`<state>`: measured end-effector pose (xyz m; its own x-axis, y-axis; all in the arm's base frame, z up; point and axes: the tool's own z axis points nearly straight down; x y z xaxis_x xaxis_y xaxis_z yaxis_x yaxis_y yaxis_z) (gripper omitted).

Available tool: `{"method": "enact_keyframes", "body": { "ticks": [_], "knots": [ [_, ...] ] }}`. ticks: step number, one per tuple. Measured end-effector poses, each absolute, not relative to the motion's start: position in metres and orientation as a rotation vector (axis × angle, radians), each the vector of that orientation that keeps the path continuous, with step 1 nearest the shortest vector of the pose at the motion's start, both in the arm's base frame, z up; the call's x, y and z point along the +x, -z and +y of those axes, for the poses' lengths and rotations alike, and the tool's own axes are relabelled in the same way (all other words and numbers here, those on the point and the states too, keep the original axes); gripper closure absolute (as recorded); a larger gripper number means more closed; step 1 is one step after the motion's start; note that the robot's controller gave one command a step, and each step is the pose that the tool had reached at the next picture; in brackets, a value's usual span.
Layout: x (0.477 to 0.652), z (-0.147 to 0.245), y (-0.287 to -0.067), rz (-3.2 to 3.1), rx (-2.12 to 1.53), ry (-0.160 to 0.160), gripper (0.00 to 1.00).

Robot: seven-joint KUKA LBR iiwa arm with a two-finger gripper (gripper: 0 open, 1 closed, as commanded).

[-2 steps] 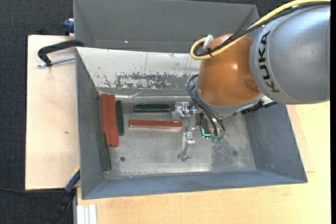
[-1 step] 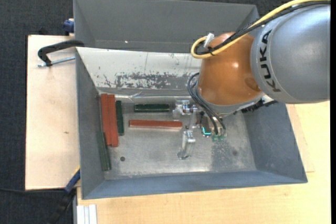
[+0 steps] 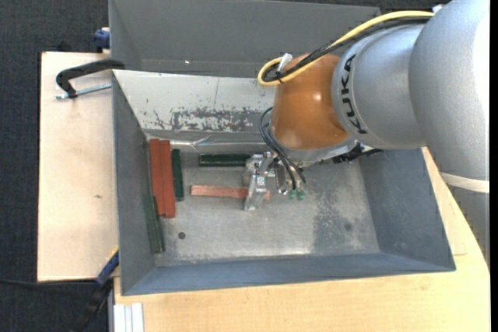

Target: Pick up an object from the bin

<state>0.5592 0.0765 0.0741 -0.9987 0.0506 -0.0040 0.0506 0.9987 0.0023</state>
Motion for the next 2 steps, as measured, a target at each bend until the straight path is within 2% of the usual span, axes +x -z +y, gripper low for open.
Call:
{"method": "enact_keyframes", "body": {
  "ticks": [1,2],
  "knots": [
    [0.559,0.076,-0.074,3.137,0.08,-0.004,1.0],
    [0.534,0.065,-0.217,3.136,0.007,-0.002,1.0]
  ]
}}
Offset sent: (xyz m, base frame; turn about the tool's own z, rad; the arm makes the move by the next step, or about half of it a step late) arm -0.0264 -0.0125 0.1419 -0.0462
